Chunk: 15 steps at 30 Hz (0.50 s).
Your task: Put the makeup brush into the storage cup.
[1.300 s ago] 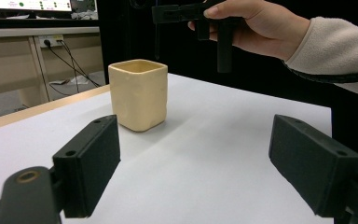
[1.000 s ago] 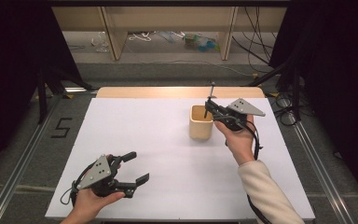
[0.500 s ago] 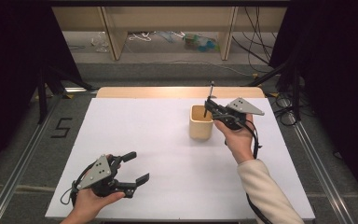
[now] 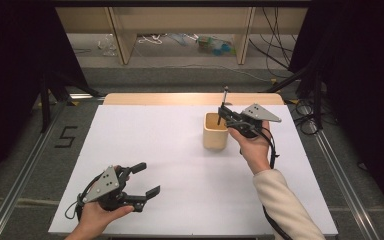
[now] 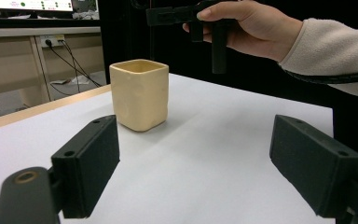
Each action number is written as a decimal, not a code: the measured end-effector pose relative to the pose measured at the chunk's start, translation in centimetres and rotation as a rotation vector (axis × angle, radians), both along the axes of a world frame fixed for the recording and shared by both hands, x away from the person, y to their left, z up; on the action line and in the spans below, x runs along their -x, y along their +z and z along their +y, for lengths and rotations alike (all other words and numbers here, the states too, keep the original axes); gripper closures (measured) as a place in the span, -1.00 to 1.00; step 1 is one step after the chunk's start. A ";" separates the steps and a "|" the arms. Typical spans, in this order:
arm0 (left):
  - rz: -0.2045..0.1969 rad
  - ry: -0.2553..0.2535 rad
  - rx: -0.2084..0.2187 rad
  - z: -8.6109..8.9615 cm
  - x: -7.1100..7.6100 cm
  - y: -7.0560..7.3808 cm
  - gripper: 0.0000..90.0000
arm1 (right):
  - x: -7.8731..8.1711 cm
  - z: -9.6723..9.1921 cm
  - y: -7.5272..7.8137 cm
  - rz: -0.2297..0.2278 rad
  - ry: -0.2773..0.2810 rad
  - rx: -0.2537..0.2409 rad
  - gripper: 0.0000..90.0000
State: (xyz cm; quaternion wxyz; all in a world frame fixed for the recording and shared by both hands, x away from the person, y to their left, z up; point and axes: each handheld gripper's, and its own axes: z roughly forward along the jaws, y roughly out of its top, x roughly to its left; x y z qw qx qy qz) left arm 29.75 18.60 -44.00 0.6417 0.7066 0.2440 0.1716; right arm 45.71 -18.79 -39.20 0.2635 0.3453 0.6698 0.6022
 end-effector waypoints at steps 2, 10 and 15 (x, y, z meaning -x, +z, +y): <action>0.000 -0.001 0.002 0.0 0.0 0.0 -0.65 | 0.0 0.0 0.0 0.007 0.005 0.005 0.87; -0.001 -0.001 0.002 0.0 0.0 0.0 -0.65 | -0.2 0.0 0.1 0.009 0.003 0.010 0.87; 0.000 -0.002 0.003 0.0 0.0 0.0 -0.65 | -0.3 0.0 0.1 0.004 0.002 0.005 0.87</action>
